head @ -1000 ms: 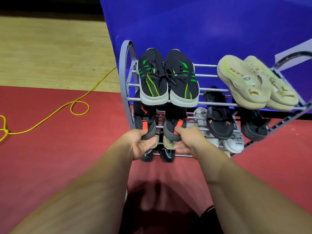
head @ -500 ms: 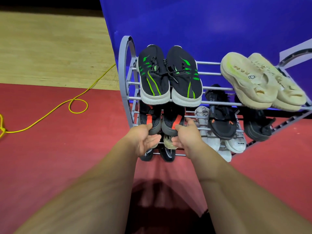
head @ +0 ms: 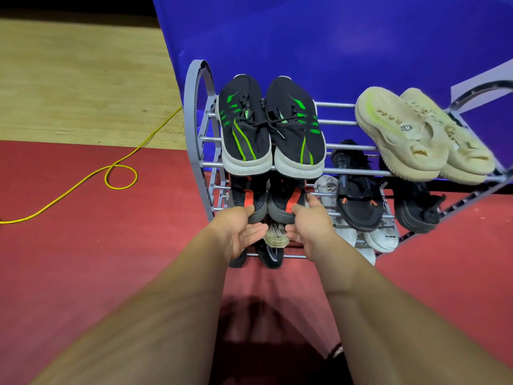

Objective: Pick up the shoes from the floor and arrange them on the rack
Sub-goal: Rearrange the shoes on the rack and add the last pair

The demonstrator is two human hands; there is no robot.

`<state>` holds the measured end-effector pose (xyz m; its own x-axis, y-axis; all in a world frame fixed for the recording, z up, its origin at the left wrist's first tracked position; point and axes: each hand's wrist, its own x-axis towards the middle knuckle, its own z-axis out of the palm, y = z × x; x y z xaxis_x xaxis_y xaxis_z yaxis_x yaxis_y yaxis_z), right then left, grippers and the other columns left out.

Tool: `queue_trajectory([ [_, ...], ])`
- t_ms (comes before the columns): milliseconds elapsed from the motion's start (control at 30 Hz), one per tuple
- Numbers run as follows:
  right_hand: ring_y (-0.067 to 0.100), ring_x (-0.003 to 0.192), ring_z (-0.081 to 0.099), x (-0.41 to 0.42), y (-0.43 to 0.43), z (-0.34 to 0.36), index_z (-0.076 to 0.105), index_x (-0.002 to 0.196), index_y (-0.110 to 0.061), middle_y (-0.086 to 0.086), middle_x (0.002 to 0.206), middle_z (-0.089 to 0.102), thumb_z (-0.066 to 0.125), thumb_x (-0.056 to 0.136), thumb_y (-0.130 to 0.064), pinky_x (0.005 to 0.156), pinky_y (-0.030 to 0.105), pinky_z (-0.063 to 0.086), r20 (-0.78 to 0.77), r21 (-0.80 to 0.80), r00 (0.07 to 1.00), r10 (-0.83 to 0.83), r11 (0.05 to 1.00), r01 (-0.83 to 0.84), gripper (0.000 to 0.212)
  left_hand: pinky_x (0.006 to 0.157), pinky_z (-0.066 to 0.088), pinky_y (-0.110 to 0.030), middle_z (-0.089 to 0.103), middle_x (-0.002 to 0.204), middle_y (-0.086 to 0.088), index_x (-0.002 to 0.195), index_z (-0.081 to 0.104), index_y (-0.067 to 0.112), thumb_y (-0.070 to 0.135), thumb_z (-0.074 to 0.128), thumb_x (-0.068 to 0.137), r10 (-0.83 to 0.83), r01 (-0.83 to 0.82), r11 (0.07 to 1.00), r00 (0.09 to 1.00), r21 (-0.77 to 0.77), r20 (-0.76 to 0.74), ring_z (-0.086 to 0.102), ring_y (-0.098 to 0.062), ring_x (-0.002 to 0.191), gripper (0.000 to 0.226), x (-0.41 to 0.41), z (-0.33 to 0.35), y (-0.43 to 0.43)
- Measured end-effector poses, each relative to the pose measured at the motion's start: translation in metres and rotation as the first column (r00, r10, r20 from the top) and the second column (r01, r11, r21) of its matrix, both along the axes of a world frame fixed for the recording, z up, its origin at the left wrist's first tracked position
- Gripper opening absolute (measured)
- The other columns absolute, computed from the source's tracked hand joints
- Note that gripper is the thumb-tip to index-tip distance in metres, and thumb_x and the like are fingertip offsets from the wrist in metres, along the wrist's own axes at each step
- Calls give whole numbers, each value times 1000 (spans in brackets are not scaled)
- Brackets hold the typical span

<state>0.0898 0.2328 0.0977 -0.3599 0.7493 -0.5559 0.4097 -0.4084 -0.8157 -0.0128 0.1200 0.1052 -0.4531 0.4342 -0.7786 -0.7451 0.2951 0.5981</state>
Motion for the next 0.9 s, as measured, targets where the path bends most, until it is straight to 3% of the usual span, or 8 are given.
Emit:
queue_trajectory([
  [167, 18, 64, 55, 0, 0, 1, 30, 158, -37, 4, 96, 65, 50, 103, -15, 58, 31, 54, -10, -8, 1000, 8, 1000, -8, 63, 59, 63, -29, 67, 104, -23, 135, 55, 7, 24, 49, 106, 22, -22, 1000, 1000, 5, 13, 72, -25, 83, 34, 0, 2, 0],
  [367, 17, 63, 54, -3, -2, 0, 30, 159, -38, 3, 99, 66, 50, 103, -14, 56, 30, 53, -6, -6, 1000, 12, 1000, -12, 64, 68, 62, -33, 66, 118, -25, 134, 54, 4, 30, 55, 104, -8, 8, 1000, 1000, 3, -18, 73, -27, 89, 40, -1, 3, -3],
  [700, 16, 64, 52, -3, 0, 2, 29, 160, -36, -3, 95, 61, 48, 104, -14, 57, 30, 51, -8, -4, 1000, 24, 1000, -24, 63, 68, 62, -34, 65, 119, -25, 134, 52, 1, 34, 56, 102, 17, -17, 999, 1000, 27, 22, 72, -29, 95, 46, -1, 3, -4],
  [900, 19, 62, 53, -3, 0, 4, 28, 159, -36, 6, 97, 64, 49, 103, -17, 53, 30, 52, 14, -23, 999, 43, 999, -43, 64, 71, 62, -35, 66, 118, -25, 131, 55, 0, 37, 57, 102, 16, -17, 1000, 1000, 20, 13, 72, -30, 95, 48, -3, 1, -5],
])
